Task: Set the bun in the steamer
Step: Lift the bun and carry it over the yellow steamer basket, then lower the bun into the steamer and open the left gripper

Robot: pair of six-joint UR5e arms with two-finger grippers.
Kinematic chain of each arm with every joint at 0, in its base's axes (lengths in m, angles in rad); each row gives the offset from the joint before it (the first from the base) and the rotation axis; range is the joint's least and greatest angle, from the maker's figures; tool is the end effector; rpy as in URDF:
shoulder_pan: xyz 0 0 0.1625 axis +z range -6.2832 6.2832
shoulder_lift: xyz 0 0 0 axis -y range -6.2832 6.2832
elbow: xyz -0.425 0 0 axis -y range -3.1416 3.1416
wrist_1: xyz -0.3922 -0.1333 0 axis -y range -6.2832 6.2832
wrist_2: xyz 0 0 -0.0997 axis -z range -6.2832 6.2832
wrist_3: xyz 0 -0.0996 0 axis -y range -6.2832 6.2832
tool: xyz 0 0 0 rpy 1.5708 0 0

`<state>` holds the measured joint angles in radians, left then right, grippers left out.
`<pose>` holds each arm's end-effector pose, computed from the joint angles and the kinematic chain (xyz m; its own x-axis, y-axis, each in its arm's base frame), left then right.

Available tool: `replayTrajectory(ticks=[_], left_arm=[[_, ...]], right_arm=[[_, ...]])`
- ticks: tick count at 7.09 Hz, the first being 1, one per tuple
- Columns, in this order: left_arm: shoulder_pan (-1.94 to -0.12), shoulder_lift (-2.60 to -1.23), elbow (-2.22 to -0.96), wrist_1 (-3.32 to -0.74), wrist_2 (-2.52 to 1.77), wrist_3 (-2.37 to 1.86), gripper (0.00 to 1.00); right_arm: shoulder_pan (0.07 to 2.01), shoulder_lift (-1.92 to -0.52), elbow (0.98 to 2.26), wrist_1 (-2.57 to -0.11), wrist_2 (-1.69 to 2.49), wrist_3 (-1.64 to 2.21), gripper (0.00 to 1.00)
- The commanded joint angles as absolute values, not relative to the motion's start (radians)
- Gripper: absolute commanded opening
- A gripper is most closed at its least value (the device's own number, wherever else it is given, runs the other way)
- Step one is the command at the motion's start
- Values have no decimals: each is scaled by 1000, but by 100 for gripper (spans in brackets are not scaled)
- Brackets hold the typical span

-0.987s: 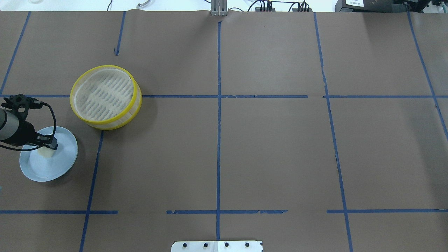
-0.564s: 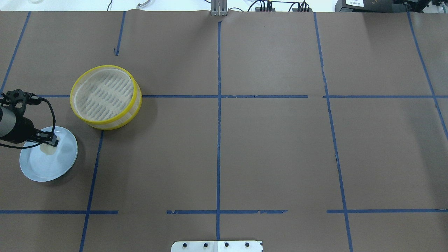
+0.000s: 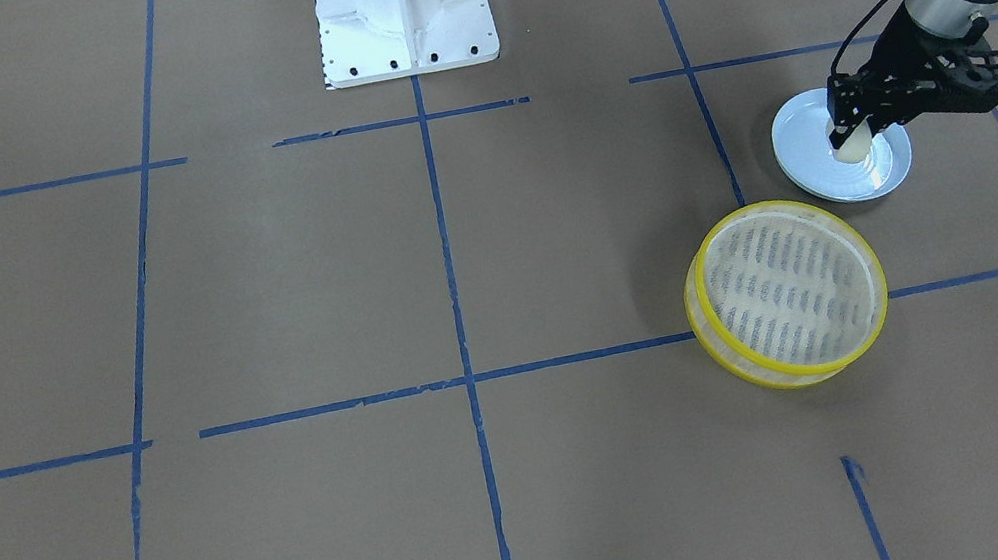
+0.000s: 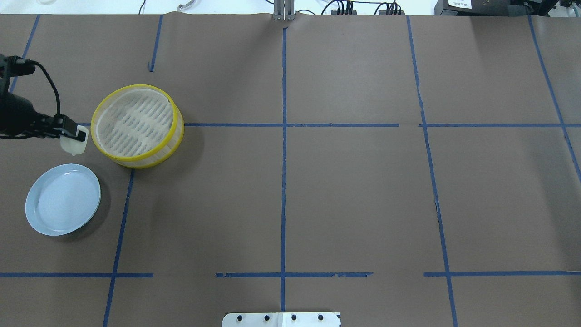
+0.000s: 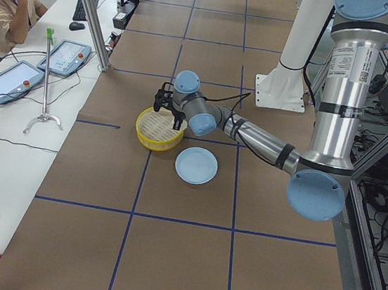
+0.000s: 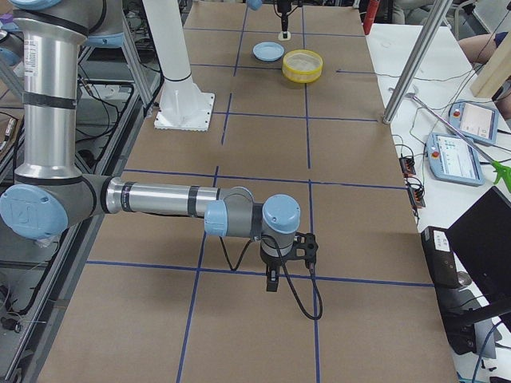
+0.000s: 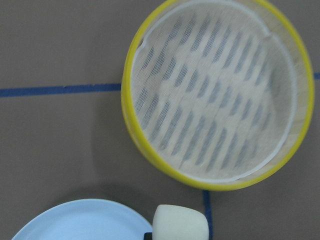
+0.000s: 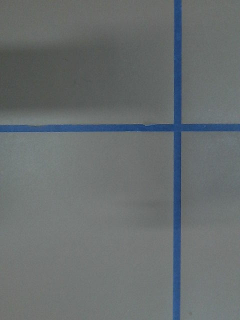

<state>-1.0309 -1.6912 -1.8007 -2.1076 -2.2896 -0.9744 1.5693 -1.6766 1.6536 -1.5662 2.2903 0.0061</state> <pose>0.2198 -0.4984 0.4199 0.4838 0.0150 -0.8750 0.1346 0.9867 0.0913 0.0670 -0.4456 0.6709 0.7521 0.0171 0.6588 -0.0031 0.9997 -0.0224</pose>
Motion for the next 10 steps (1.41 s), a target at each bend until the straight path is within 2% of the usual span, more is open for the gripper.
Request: replayTrajectory(ticks=[1, 5, 7, 8, 9, 10], left_arm=[[-1029, -1877, -1601, -2109, -2257, -1135, 37], [-867, -1890, -1513, -2106, -2111, -1216, 37], [-856, -1907, -1509, -2089, -2085, -1224, 39], [-856, -1917, -1511, -2067, -2083, -1224, 47], [-856, -1916, -1512, -2065, -2080, -1215, 81], [-861, -1916, -1519, -2066, -2080, -1210, 98]], right_arm=[[1569, -1677, 1654, -1566, 2290, 6, 100], [1569, -1677, 1654, -1566, 2290, 6, 100], [1569, -1677, 1654, -1566, 2290, 6, 100], [1569, -1677, 1654, -1566, 2290, 6, 100], [1569, -1677, 1654, -1566, 2290, 6, 100], [1569, -1677, 1654, -1566, 2290, 6, 100]])
